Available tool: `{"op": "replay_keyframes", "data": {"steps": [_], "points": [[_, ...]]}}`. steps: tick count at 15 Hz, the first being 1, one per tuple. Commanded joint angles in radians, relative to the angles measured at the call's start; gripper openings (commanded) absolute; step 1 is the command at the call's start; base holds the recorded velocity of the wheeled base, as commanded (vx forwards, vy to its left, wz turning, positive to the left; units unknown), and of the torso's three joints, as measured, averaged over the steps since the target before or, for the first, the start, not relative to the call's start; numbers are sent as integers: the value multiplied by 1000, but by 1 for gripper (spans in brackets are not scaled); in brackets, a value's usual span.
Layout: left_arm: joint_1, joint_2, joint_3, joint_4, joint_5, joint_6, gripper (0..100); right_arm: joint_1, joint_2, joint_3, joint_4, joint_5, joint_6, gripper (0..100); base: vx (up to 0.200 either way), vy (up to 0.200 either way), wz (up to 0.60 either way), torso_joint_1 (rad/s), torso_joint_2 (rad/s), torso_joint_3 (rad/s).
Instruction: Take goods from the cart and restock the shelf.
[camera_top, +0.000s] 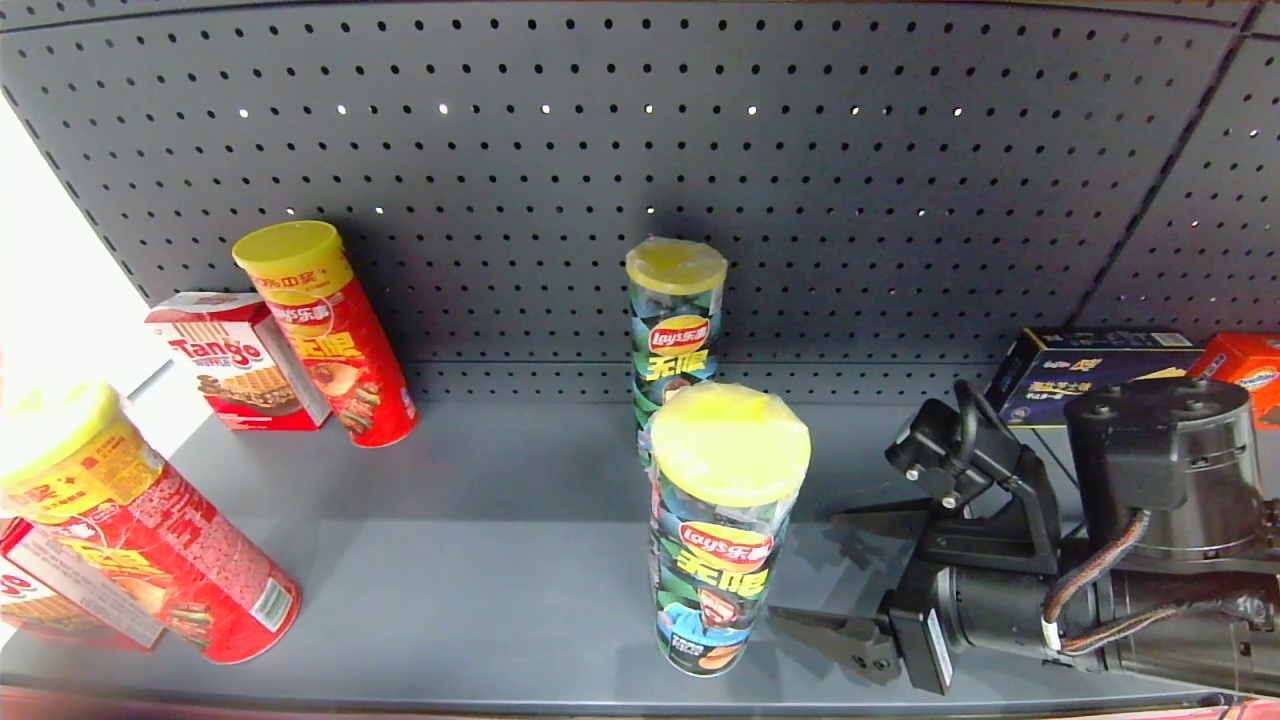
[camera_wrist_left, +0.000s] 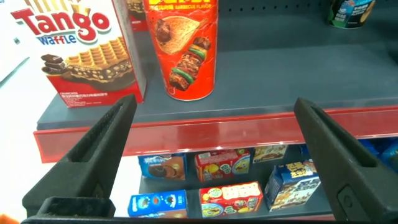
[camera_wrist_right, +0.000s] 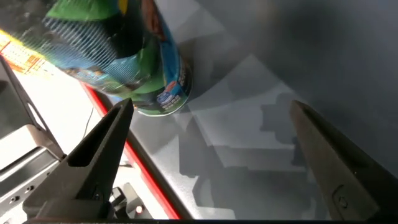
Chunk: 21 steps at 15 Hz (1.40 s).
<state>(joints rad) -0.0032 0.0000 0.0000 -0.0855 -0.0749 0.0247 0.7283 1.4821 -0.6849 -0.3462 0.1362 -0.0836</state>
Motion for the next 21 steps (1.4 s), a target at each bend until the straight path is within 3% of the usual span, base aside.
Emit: {"op": "replay_keyframes", "data": {"steps": [1, 21], "points": [[0, 0, 0, 0, 0, 0, 100, -4, 3, -5, -1, 0, -1, 100, 0, 0, 0, 0, 0, 0], [0, 0, 0, 0, -13, -3, 100, -9, 69, -58, -11, 0, -1, 100, 0, 0, 0, 0, 0, 0]]}}
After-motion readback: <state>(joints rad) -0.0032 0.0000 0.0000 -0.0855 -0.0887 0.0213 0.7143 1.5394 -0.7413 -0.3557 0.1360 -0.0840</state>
